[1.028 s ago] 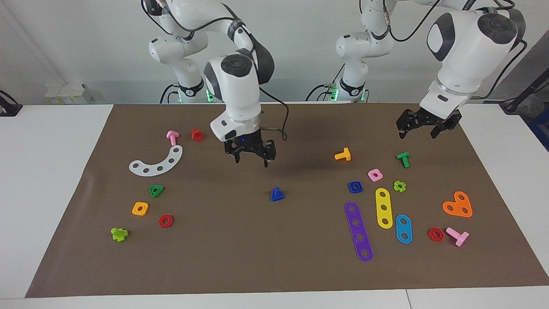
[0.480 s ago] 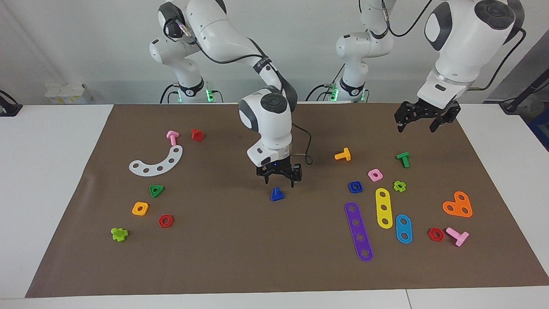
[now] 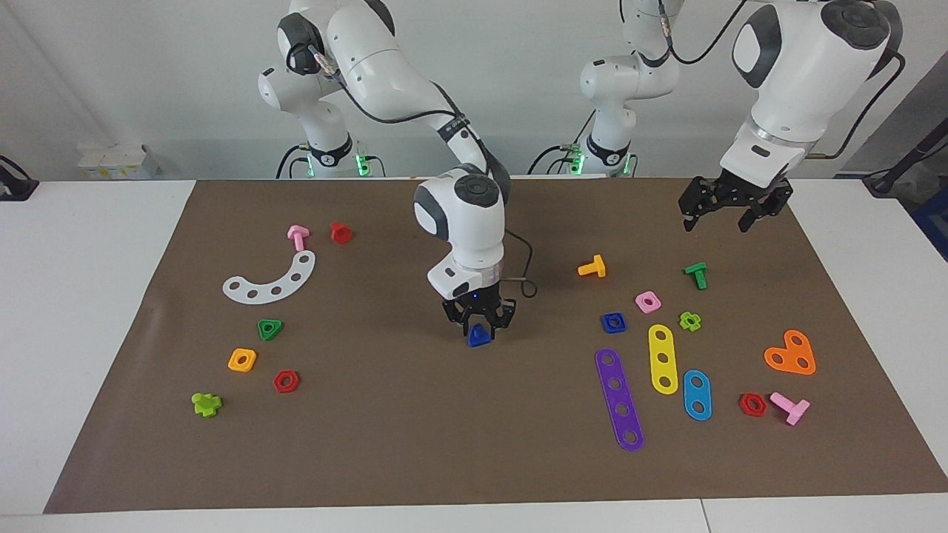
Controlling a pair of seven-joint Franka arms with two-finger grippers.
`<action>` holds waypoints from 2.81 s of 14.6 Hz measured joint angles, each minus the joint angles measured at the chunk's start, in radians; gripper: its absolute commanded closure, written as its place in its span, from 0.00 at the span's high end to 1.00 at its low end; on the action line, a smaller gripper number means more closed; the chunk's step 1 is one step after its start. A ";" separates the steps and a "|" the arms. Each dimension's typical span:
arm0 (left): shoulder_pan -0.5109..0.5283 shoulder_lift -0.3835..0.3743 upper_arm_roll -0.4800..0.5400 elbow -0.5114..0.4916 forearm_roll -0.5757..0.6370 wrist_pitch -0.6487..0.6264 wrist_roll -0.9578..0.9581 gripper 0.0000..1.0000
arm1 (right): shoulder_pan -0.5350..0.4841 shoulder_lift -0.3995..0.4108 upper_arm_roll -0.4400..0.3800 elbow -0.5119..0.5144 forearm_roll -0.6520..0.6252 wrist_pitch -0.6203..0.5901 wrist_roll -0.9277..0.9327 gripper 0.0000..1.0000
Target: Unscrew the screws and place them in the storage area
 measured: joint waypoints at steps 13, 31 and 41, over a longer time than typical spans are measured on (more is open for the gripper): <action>0.001 -0.038 0.009 -0.101 0.000 0.047 -0.004 1.00 | 0.000 0.006 0.000 -0.014 0.000 0.000 -0.044 0.39; 0.001 0.033 0.017 0.124 -0.001 -0.148 -0.004 1.00 | 0.002 0.006 0.003 -0.013 0.001 0.000 -0.077 0.00; 0.001 0.039 0.014 0.110 -0.001 -0.139 -0.003 1.00 | -0.309 -0.297 -0.015 -0.141 0.004 -0.123 -0.384 0.00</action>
